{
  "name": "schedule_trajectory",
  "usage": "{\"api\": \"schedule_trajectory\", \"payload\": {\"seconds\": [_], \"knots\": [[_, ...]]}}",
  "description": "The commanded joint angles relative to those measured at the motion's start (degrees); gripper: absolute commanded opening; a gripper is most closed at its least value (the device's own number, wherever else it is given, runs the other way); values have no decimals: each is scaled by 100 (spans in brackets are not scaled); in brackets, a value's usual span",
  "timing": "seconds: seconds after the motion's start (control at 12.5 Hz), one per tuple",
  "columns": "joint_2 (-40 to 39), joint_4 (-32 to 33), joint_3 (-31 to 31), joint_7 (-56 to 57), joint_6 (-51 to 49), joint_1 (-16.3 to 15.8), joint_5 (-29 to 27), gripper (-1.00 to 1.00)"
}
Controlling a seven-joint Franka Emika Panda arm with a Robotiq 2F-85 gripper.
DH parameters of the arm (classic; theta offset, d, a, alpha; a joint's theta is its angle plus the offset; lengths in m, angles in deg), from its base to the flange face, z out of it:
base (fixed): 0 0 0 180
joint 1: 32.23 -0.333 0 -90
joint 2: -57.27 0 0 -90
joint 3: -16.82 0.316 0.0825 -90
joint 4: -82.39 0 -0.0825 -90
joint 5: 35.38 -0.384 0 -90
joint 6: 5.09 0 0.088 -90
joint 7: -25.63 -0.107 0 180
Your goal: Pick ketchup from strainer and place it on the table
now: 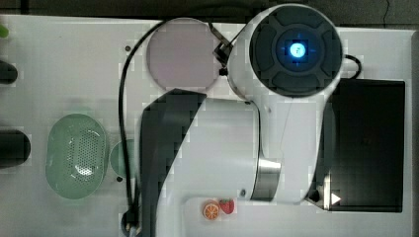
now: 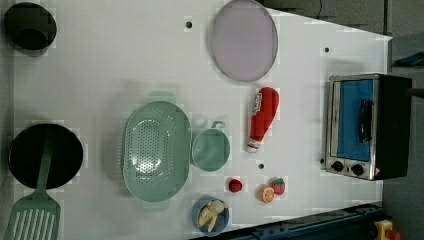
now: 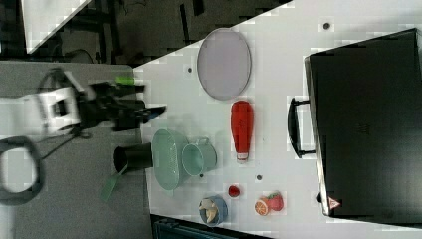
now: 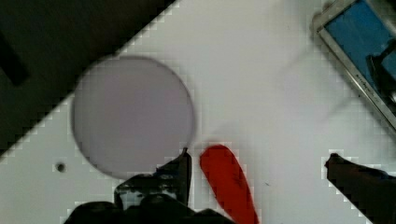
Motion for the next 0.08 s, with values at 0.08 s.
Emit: {"api": "schedule_trajectory", "payload": {"seconds": [0.08], "knots": [[-210,-203,126,-665,-740,32,-71,100]]}}
